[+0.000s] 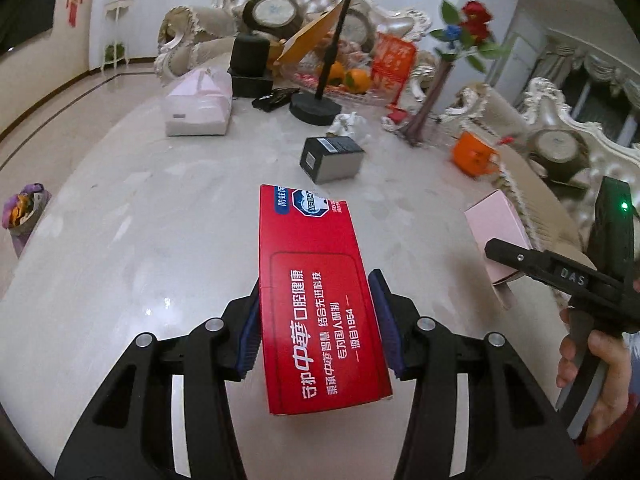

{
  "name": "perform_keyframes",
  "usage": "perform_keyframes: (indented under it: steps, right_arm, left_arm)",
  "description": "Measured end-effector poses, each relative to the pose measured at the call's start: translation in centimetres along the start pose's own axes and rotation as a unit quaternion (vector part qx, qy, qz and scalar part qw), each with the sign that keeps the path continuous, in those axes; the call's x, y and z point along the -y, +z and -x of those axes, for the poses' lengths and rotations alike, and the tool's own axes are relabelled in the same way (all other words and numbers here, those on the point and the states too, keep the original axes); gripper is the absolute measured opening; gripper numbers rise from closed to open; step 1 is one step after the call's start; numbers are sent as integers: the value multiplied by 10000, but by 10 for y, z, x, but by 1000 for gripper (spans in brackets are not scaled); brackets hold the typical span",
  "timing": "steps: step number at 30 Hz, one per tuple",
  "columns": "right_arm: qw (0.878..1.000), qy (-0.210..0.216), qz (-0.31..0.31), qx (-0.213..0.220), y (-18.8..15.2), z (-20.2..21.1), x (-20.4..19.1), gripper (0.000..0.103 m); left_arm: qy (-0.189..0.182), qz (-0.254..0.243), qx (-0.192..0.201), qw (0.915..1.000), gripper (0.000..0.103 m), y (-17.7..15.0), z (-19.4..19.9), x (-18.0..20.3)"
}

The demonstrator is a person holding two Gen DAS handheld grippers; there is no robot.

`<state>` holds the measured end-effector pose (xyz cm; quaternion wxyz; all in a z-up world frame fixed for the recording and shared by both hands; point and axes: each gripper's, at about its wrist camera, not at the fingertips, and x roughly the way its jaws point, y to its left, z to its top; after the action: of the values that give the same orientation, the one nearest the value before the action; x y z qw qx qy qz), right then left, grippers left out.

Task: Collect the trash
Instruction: 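Carry both boxes over the wastebasket and open both grippers to drop them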

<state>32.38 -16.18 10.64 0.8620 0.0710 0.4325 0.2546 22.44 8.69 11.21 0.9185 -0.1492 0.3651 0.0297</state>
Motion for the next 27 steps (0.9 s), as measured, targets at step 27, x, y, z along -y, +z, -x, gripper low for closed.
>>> perform_keyframes:
  steps: [27]
  right_arm:
    - [9884, 130, 459, -1441, -312, 68, -57, 62]
  left_arm:
    - [-453, -749, -2106, 9736, 49, -302, 72, 9]
